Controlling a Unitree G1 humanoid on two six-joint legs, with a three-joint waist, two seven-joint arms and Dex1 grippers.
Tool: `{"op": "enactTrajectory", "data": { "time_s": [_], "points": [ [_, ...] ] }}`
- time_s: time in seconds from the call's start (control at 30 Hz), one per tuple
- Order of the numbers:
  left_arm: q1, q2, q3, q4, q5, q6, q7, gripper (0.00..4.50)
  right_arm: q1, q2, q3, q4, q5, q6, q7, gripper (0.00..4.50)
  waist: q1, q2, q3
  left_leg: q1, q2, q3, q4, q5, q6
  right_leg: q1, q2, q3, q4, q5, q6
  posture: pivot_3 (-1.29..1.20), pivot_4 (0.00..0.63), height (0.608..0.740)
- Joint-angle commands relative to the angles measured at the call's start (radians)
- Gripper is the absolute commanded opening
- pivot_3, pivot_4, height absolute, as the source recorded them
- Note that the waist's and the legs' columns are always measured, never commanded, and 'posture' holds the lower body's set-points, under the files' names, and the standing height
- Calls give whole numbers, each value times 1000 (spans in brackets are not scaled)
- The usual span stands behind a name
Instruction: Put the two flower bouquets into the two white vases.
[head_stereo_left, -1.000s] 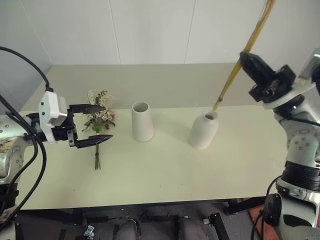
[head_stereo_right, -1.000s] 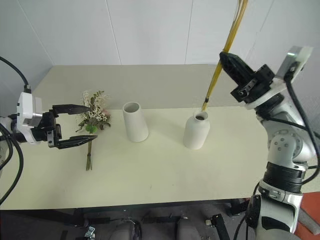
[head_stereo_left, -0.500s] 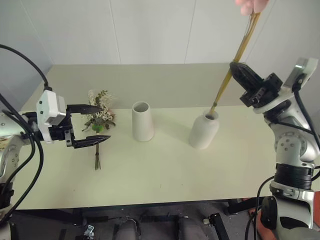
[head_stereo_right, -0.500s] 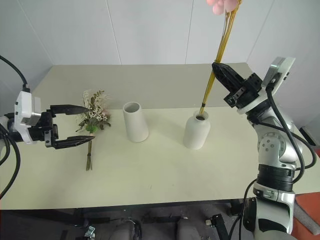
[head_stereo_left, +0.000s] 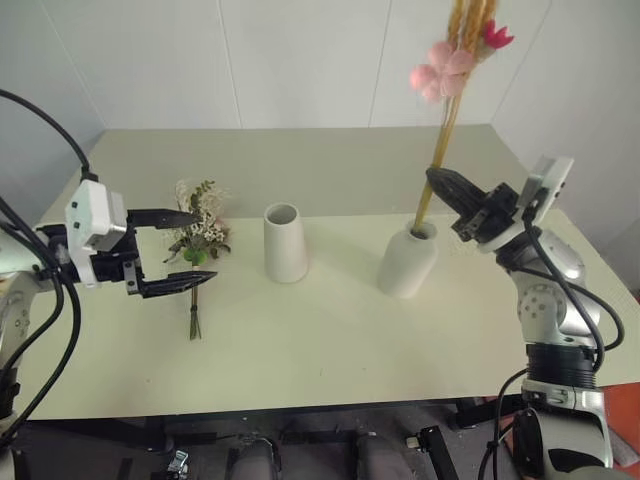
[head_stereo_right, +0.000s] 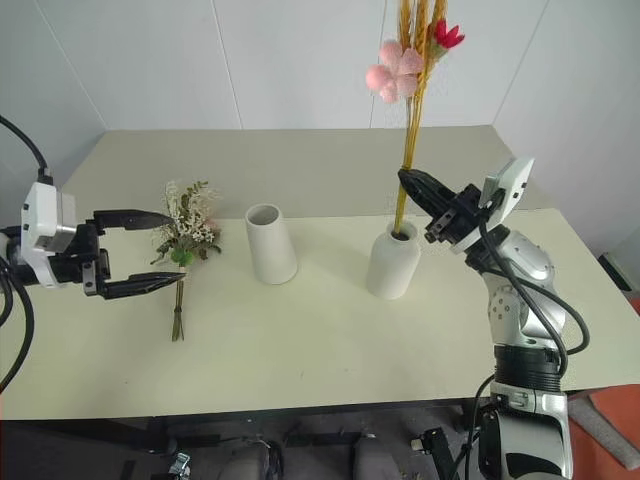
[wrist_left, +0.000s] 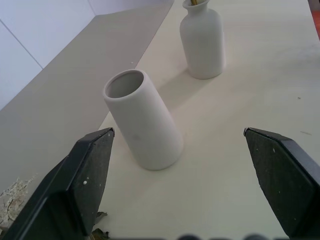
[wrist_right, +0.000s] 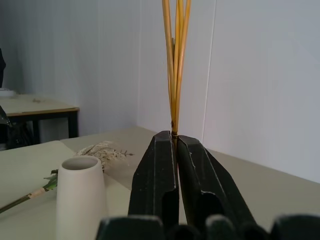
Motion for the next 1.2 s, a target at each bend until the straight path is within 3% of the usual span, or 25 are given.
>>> {"op": "enactTrajectory", "data": {
  "time_s": [0.03, 0.23, 0.37, 0.5, 0.63, 0.8, 0.97, 1.2],
  "points": [
    [5, 11, 42, -35, -22, 1, 11, 4500, 21, -37, -31, -65, 49, 21, 30, 1747, 2, 0, 0, 0, 0, 0, 0, 0, 0, 0, 0, 0, 0, 0, 0, 0, 150, 740],
    [59, -39, 72, -90, -49, 45, 100, 4500, 104, -99, -31, -102, -15, -9, 22, 3733, 4, 0, 0, 0, 0, 0, 0, 0, 0, 0, 0, 0, 0, 0, 1, 0, 150, 740],
    [94, -96, 89, -208, -49, 219, 355, 4500, 143, -211, -66, -130, -6, 56, 45, 3733, 7, 0, 0, 0, 0, 0, 0, 0, 0, 0, 0, 0, 0, -1, 1, 0, 150, 740],
    [96, -119, 12, -371, 70, 453, 658, 4500, 207, -428, -65, -217, 14, 194, 152, 3733, 21, -1, 0, 0, 0, 0, 0, 0, 0, 0, -1, 1, 0, -2, 4, 0, 150, 740],
    [-66, -201, 5, -360, -3, 820, 848, 4500, 231, -549, -66, -256, 42, 237, 249, 3733, 26, -5, -2, 3, 0, -1, 0, 0, 0, 2, 1, 0, 1, -3, 5, 0, 150, 740],
    [-331, -266, -128, -144, 89, 1265, 1006, 4500, 224, -617, -66, -289, 62, 276, 313, 3733, 26, -7, -2, 7, -3, -6, 2, 0, 0, 9, 1, 0, -1, -2, 5, 0, 150, 740],
    [-450, -339, -145, 58, 51, 1308, 1038, 4500, 206, -661, -50, -312, 44, 290, 342, 3733, 24, -8, -1, 9, -4, -7, 1, -1, 0, 12, 1, 0, -3, -3, 6, 0, 150, 740],
    [-564, -379, -185, 289, 147, 1281, 1068, 4500, 210, -683, -89, -351, 83, 330, 349, 3733, 26, -8, -1, 9, -4, -8, 1, -1, -1, 12, 1, -1, -3, -3, 6, 0, 150, 740]
  ]
}}
